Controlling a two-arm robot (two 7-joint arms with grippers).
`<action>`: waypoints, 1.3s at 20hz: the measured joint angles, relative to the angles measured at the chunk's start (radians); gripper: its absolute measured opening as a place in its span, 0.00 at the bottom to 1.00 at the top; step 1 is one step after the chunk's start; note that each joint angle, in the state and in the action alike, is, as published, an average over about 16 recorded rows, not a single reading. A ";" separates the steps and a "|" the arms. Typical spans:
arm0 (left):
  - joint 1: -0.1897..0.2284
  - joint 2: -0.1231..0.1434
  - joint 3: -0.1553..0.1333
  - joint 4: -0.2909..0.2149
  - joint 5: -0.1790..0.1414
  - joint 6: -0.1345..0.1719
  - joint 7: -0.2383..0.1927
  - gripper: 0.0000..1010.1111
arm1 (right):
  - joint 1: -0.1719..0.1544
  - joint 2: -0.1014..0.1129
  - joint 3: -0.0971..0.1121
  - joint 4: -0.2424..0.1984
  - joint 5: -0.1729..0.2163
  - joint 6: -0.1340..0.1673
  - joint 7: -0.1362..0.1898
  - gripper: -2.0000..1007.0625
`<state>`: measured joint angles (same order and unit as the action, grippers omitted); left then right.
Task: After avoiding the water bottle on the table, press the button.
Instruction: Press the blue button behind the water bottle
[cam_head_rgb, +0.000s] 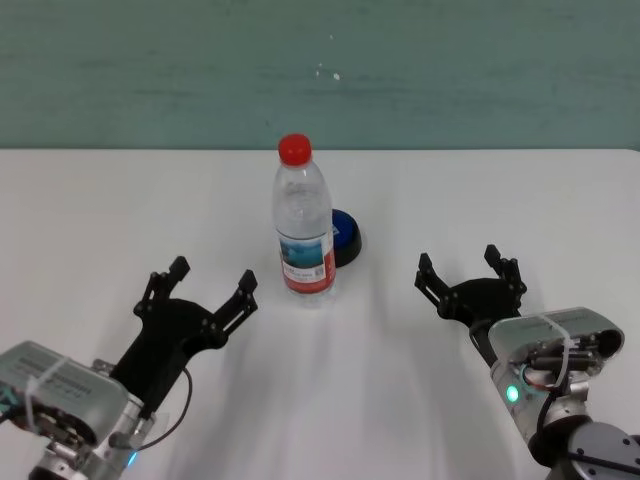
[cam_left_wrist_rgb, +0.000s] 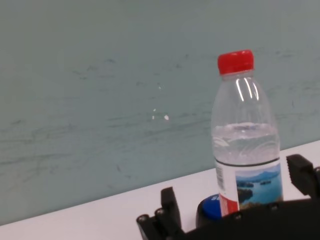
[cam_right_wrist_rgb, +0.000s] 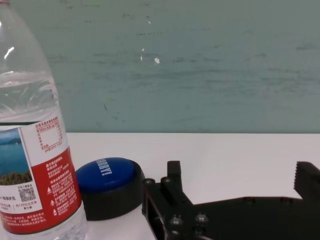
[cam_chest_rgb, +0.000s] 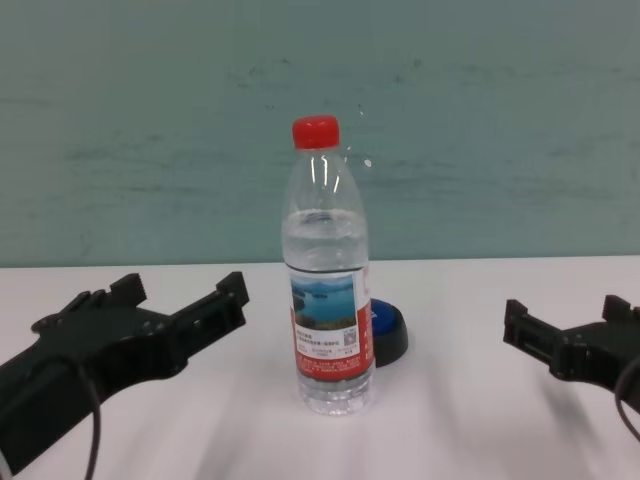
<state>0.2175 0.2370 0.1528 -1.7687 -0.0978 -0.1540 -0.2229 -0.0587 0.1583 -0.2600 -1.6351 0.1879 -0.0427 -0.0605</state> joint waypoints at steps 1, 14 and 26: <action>-0.002 0.000 0.002 0.001 0.001 0.000 0.000 1.00 | 0.000 0.000 0.000 0.000 0.000 0.000 0.000 1.00; -0.023 -0.003 0.020 0.016 0.008 0.005 0.000 1.00 | 0.000 0.000 0.000 0.000 0.000 0.000 0.000 1.00; -0.034 -0.003 0.026 0.025 0.010 0.005 -0.001 1.00 | 0.000 0.000 0.000 0.000 0.000 0.000 0.000 1.00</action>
<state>0.1839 0.2343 0.1789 -1.7436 -0.0880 -0.1486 -0.2241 -0.0587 0.1583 -0.2600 -1.6351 0.1879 -0.0427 -0.0606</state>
